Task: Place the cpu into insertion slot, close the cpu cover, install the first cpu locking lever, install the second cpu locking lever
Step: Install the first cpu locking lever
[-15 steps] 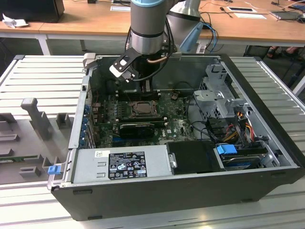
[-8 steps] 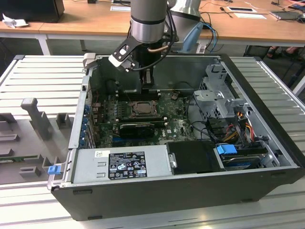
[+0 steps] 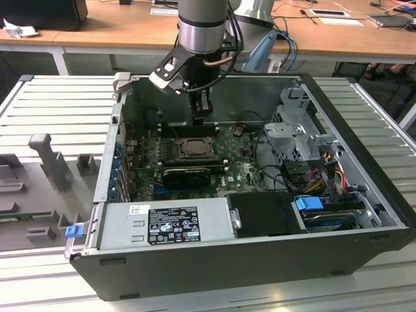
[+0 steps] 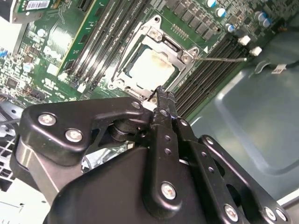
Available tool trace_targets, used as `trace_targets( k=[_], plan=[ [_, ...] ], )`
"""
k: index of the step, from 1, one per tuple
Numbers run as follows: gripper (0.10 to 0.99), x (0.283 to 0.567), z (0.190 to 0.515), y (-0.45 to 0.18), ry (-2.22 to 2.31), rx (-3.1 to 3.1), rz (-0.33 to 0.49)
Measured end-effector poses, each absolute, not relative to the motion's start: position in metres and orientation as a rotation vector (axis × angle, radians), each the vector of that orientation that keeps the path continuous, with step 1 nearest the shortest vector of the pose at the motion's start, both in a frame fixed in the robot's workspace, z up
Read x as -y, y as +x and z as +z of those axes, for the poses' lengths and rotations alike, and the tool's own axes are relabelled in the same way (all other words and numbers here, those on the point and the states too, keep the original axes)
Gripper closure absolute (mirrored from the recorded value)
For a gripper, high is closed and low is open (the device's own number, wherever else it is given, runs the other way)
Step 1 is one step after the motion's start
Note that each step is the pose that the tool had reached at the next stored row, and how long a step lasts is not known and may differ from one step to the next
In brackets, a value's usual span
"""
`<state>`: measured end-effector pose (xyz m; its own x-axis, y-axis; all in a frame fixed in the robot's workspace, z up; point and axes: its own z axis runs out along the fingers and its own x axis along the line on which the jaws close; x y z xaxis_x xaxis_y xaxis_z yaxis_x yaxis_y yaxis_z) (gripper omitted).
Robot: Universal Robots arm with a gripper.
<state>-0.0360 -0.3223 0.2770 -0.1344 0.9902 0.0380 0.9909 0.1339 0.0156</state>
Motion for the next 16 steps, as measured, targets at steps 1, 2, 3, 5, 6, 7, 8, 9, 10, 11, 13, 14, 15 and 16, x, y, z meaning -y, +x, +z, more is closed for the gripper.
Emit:
trace_targets(
  k=[1, 2, 3, 5, 6, 7, 8, 9, 10, 11, 13, 14, 15, 16],
  plan=[
    [0.980, 0.3224, 0.2770, -0.0360, -2.040, 2.364, -0.057],
    [0.980, 0.3224, 0.2770, -0.0360, -2.019, 2.382, -0.056],
    [0.980, 0.3224, 0.2769, -0.0361, -2.009, 2.390, -0.056],
    [0.980, 0.3224, 0.2766, -0.0360, -1.996, 2.400, -0.056],
    [0.980, 0.3224, 0.2766, -0.0362, -1.991, 2.405, -0.056],
    [0.980, 0.3224, 0.2764, -0.0366, -1.982, 2.412, -0.056],
    [0.980, 0.3224, 0.2764, -0.0367, -1.972, 2.420, -0.056],
    [0.980, 0.3224, 0.2763, -0.0367, -1.960, 2.429, -0.056],
    [0.980, 0.3224, 0.2762, -0.0367, -1.946, 2.440, -0.056],
    [0.980, 0.3224, 0.2762, -0.0367, -1.903, 2.473, -0.055],
    [0.980, 0.3224, 0.2759, -0.0367, -1.841, 2.519, -0.054],
    [0.980, 0.3224, 0.2758, -0.0367, -1.808, 2.542, -0.054],
    [0.980, 0.3223, 0.2758, -0.0367, -1.781, 2.561, -0.053],
    [0.980, 0.3224, 0.2758, -0.0367, -1.765, 2.572, -0.053]
  ],
)
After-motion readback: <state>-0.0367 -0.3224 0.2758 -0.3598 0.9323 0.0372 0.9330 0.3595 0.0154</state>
